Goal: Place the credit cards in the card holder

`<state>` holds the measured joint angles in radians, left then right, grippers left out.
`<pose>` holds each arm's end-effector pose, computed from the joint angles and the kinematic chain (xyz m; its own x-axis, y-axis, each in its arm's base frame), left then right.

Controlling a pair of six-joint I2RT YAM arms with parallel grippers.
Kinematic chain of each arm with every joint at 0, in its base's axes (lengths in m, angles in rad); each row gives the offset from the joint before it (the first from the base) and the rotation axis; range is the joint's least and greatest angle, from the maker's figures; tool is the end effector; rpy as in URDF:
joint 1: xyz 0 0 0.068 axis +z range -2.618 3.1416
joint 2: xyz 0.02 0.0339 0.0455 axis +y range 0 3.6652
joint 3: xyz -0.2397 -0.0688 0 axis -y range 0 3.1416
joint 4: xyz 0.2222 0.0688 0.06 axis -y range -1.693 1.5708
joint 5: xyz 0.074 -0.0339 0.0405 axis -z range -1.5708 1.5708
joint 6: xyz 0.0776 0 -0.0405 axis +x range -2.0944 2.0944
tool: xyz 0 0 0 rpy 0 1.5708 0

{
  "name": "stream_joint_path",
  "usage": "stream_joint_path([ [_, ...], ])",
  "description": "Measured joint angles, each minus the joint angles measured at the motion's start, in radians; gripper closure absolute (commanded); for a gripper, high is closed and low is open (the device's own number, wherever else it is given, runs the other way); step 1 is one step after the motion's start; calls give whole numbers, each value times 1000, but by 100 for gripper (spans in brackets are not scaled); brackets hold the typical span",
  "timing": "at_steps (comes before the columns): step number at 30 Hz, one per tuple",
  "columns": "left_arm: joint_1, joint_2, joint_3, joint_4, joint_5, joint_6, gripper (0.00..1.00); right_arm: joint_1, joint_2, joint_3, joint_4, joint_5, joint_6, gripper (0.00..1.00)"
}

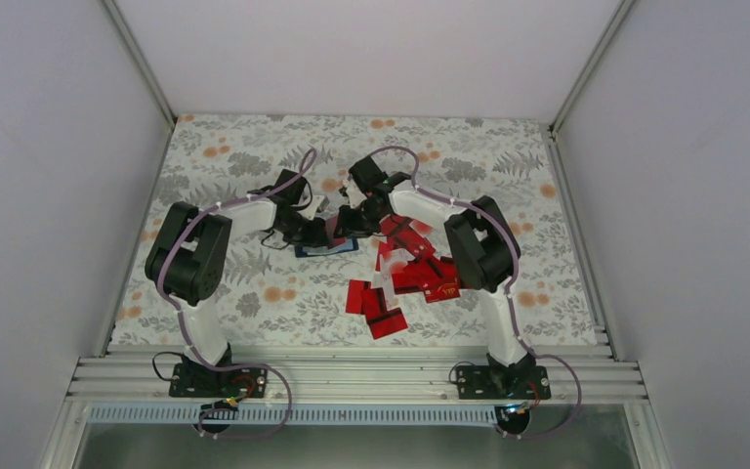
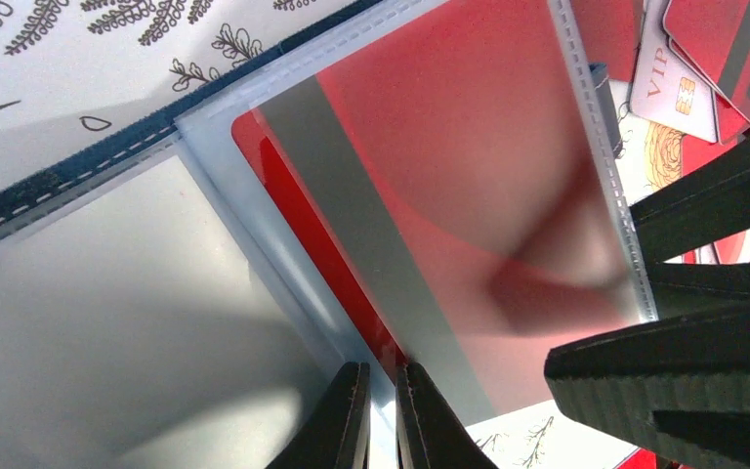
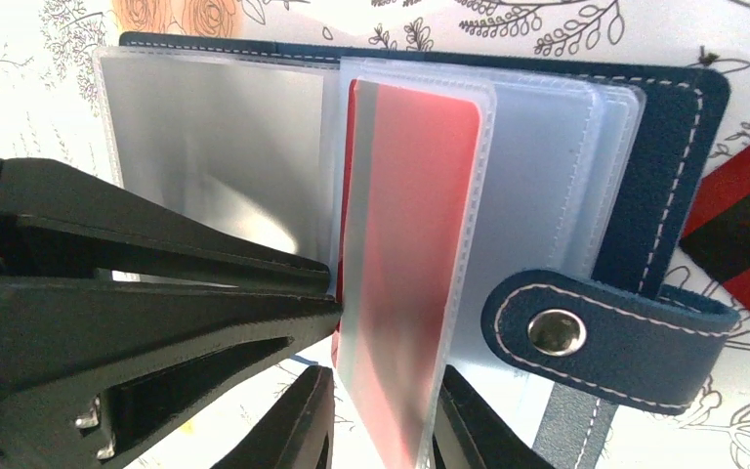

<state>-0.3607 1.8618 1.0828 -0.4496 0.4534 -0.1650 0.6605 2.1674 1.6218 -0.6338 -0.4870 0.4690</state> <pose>0.3036 -0.1508 0.0943 -0.9441 0.1983 -0.2632 0.3038 0.8331 -0.4621 0.3174 0.2926 0.1160 -0.9599 -0.2400 -0.1448 -0.2795 0.7812 0.5583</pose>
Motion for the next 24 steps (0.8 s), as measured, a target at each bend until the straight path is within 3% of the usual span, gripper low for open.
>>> stream_joint_path([
  [9,0,-23,0,-6,-15,-8,91,3,1,3,-2,-7,-3,76],
  [24,27,-285,-12,-63,-39,-56,90,17,29,74,-7,-39,1,75],
])
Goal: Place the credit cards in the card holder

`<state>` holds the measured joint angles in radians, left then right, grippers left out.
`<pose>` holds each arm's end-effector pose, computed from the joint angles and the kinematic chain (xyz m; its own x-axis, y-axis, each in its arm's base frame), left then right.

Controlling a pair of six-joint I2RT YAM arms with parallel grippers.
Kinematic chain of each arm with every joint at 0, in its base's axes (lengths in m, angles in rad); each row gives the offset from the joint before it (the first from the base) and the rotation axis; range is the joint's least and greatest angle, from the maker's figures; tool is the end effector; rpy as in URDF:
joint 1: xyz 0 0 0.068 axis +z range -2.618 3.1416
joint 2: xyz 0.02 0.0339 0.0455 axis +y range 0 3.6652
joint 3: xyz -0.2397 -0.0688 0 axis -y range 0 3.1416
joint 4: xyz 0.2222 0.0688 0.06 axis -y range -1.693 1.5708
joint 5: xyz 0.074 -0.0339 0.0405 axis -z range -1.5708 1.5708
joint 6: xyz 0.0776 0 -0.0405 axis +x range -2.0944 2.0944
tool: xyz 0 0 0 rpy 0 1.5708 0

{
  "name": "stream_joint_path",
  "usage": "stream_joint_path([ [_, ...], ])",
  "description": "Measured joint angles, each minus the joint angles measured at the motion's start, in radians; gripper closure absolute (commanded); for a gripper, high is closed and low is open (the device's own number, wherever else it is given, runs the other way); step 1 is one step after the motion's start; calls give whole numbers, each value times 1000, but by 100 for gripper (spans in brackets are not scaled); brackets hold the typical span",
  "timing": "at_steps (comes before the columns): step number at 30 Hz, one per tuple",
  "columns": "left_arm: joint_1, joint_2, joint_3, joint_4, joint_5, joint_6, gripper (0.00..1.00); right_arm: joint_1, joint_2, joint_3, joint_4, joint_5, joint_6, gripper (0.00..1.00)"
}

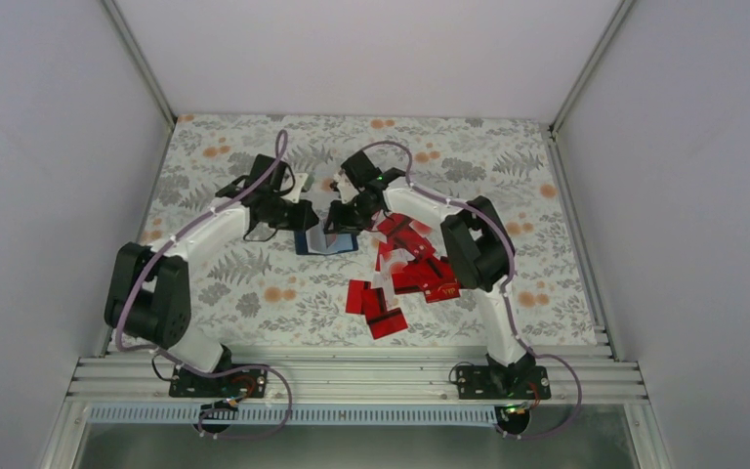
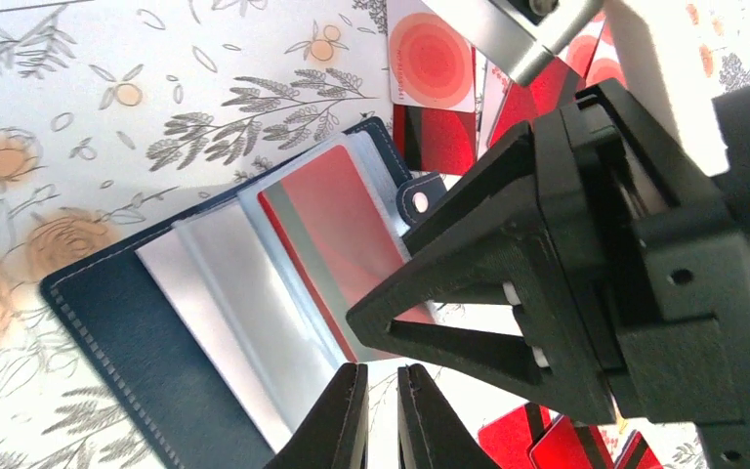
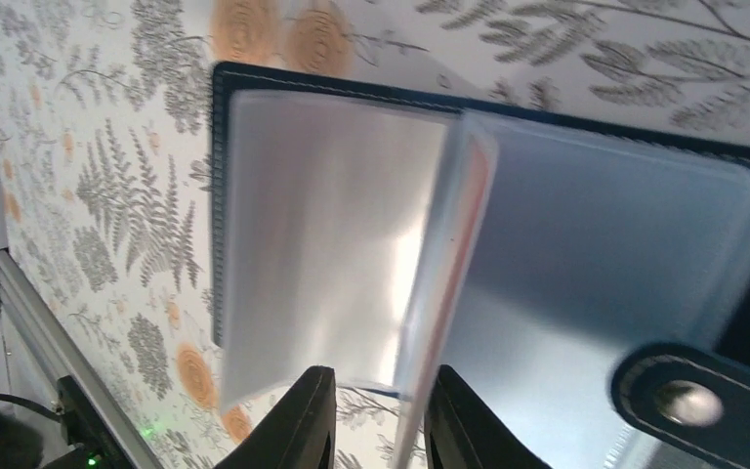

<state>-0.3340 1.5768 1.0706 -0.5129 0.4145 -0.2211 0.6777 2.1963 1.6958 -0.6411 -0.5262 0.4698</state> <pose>0.2929 -0.1347 0.1744 -0.8945 0.0979 -0.4362 0.3109 0.8374 -0.4496 0.3205 0.3080 0.1255 -0.9508 -0.2627 -0.1643 -0.3079 0.7419 0.5956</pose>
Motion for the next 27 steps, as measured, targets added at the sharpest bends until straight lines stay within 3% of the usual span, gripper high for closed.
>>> stream_joint_path([
  [17,24,-338,-117,-159,-100,-27,83,97,162,194,-3,-78,8,72],
  [19,24,-378,-128,-182,-112,-27,75,105,173,205,-2,-88,13,72],
  [21,25,-422,-136,-206,-124,-34,55,112,177,208,2,-100,19,72],
  [24,26,-472,-142,-227,-138,-36,3,115,177,208,5,-109,24,72],
  [27,28,-529,-144,-233,-171,-47,0,115,177,208,8,-109,24,72],
])
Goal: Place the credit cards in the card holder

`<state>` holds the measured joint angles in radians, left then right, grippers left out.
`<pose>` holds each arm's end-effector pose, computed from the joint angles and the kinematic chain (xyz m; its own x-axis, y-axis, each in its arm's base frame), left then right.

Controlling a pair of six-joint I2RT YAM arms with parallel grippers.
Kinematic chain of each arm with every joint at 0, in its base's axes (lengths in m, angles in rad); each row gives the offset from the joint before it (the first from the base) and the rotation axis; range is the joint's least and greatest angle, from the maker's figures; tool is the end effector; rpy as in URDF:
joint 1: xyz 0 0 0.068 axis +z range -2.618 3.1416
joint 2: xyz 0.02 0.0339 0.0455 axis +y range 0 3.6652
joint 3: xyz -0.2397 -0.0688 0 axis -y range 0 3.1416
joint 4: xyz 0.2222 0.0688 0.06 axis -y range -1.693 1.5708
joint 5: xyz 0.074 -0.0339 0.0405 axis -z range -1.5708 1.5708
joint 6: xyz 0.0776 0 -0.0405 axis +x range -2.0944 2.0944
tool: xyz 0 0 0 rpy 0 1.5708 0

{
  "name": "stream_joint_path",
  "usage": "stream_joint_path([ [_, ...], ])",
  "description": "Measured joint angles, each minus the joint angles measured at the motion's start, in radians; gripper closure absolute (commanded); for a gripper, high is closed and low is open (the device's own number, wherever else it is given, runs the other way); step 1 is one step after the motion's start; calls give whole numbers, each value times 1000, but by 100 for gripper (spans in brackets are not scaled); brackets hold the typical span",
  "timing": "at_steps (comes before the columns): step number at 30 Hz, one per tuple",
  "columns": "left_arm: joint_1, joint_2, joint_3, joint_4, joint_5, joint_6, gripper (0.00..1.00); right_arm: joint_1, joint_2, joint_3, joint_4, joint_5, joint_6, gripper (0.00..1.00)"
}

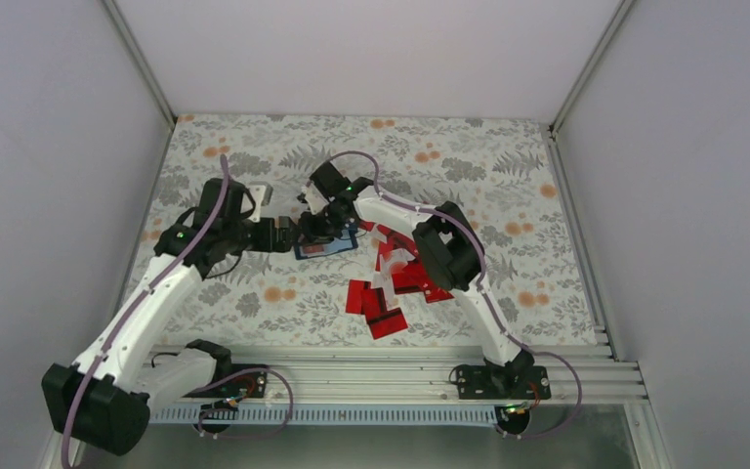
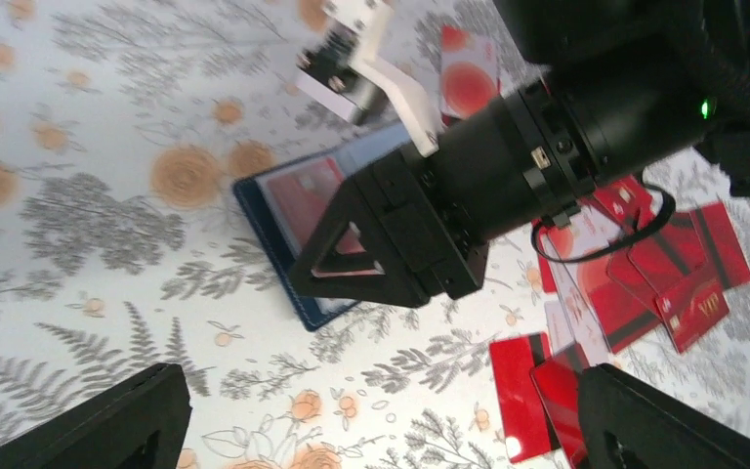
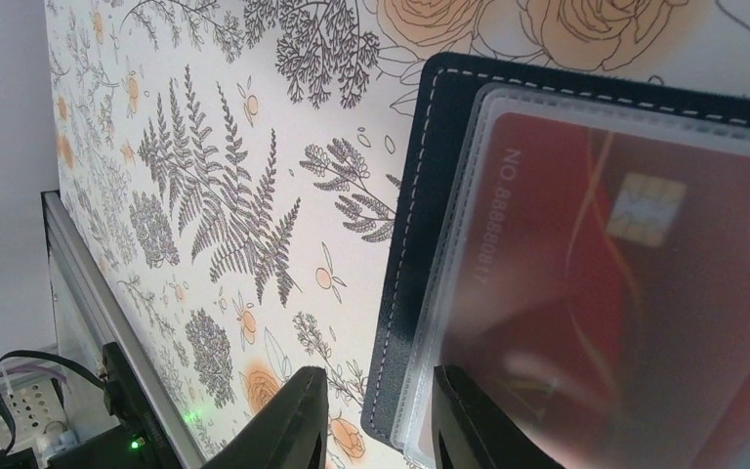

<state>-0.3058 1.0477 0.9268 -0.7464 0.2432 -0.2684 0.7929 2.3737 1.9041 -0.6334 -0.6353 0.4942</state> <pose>0.2086 -0.0855 0.2400 -0.8181 -0.0116 -0.5750 0.2321 0.9081 -0.3486 0.3035 0.3737 0.1112 -0.9125 -0.3823 -0.1457 -0.3730 0.6311 0.6802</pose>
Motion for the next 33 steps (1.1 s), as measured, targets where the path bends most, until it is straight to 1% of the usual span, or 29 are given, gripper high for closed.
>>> stream_joint_path([
  [4,1,-79,0,2,-82,-24,0,0,-9,0,-3,19,-6,71],
  [7,1,-104,7,3,-104,-23,1,0,-46,0,-23,56,-22,70],
  [9,2,-102,12,7,-82,-10,6,-1,-101,-16,-29,90,-34,69],
  [11,3,-103,10,10,-39,-2,13,-7,-186,-66,-28,121,-40,69],
  [13,3,-106,-3,28,26,10,19,-14,-303,-153,-22,146,-44,69],
  [16,-5,-106,-49,63,119,20,23,-37,-483,-319,-4,175,-43,68],
  [18,-28,-98,-82,78,162,20,25,-64,-589,-449,15,187,-35,66],
  [20,-77,-82,-109,95,189,21,29,-94,-675,-582,22,192,-20,62],
  [24,-199,-4,-148,152,227,17,32,-157,-817,-842,36,179,22,60],
  [26,-247,43,-158,178,231,15,32,-187,-868,-931,38,172,41,58],
  [29,-316,119,-163,217,228,5,32,-240,-935,-1029,42,163,69,57],
  [33,-404,243,-137,261,212,-6,37,-307,-1003,-1112,51,158,93,55],
])
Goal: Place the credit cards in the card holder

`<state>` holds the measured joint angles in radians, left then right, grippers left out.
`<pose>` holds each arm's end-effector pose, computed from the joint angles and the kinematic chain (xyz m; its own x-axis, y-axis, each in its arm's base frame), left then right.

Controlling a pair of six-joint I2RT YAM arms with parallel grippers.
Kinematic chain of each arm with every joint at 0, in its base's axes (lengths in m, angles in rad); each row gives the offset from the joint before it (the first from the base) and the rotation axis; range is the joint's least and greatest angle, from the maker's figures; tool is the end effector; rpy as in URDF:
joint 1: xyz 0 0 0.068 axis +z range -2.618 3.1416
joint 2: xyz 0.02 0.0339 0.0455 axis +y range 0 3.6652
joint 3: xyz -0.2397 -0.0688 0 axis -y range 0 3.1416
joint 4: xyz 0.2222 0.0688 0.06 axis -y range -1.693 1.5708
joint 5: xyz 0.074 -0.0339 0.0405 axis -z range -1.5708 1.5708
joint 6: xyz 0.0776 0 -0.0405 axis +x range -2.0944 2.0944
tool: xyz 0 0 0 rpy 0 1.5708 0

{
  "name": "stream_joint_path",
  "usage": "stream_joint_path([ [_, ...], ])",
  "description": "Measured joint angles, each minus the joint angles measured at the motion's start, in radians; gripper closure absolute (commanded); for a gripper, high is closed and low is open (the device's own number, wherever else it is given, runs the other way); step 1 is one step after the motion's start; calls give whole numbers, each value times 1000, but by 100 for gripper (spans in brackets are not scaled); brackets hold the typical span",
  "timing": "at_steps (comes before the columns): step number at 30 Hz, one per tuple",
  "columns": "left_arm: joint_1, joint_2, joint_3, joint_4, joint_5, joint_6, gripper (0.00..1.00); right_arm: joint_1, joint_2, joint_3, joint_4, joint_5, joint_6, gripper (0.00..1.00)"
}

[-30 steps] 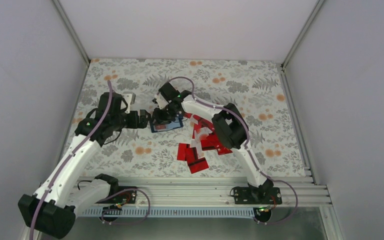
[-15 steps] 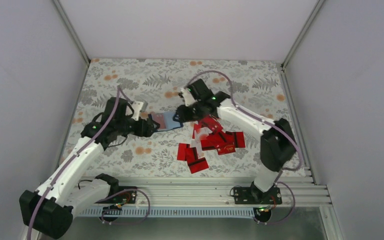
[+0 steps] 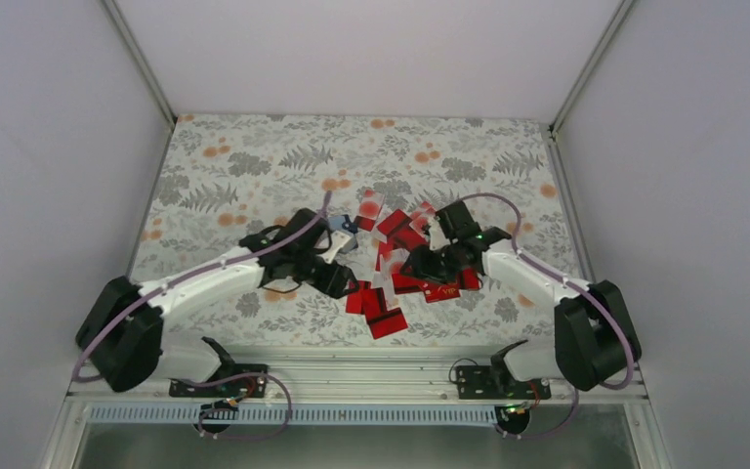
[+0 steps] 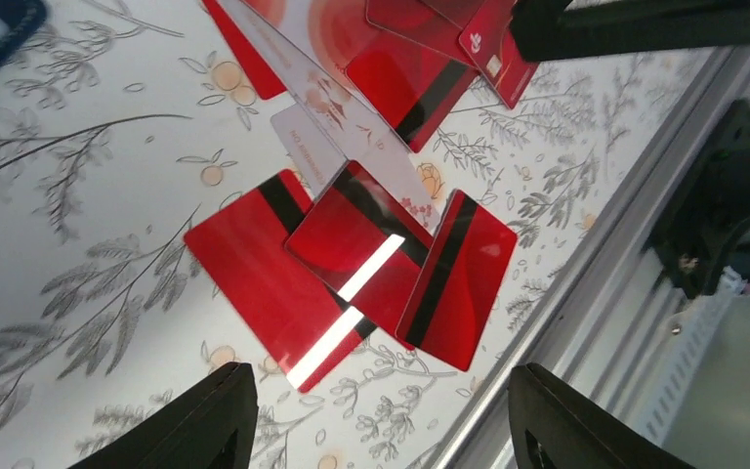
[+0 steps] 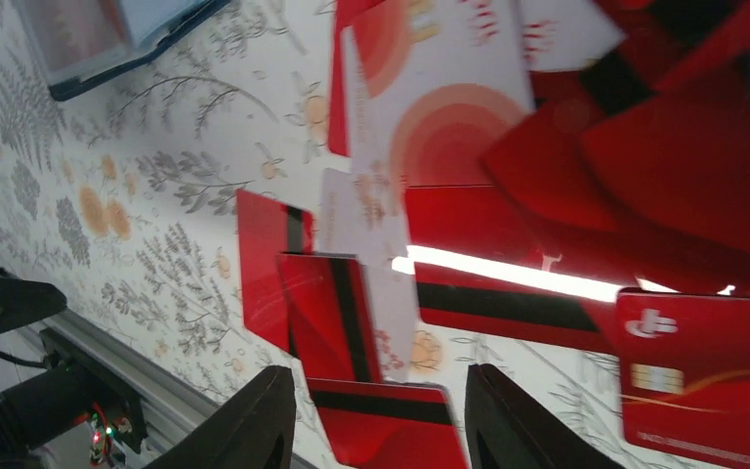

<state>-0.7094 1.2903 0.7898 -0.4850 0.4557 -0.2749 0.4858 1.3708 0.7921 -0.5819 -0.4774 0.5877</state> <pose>0.1726 -0.1932 0.1701 -0.8176 0.3806 -0.4321 0.5688 0.6507 -0.5030 0.2028 0.1474 0.1461 -0.9947 0.0317 -0.0983 -0.0304 0.8199 0.5718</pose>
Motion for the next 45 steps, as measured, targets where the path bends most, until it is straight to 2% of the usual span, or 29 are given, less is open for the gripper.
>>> stream_joint_path([
  [2,-37,71,40,3,-19,-2,37,-31,-26,-34,3,-1,8,54],
  [4,-76,142,88,13,-39,-2,37,-63,-36,-48,3,-1,12,47],
  [6,-115,204,135,21,-58,2,38,-84,-46,-69,9,-12,12,45],
  [9,-154,254,168,15,-67,19,37,-92,-51,-110,22,-50,19,42],
  [14,-186,262,158,-19,-44,74,38,-93,-60,-191,15,-127,16,38],
  [25,-300,270,146,-56,-53,171,37,-93,-56,-256,5,-288,-34,37],
  [29,-322,270,113,-43,-119,182,37,-86,-40,-288,5,-344,-43,37],
  [34,-420,305,109,-30,-245,196,31,-72,-27,-308,11,-372,-42,38],
  [39,-513,360,122,-25,-366,211,28,-70,-48,-313,10,-337,-32,38],
  [45,-545,388,141,0,-474,193,29,-70,-120,-313,9,-275,0,38],
])
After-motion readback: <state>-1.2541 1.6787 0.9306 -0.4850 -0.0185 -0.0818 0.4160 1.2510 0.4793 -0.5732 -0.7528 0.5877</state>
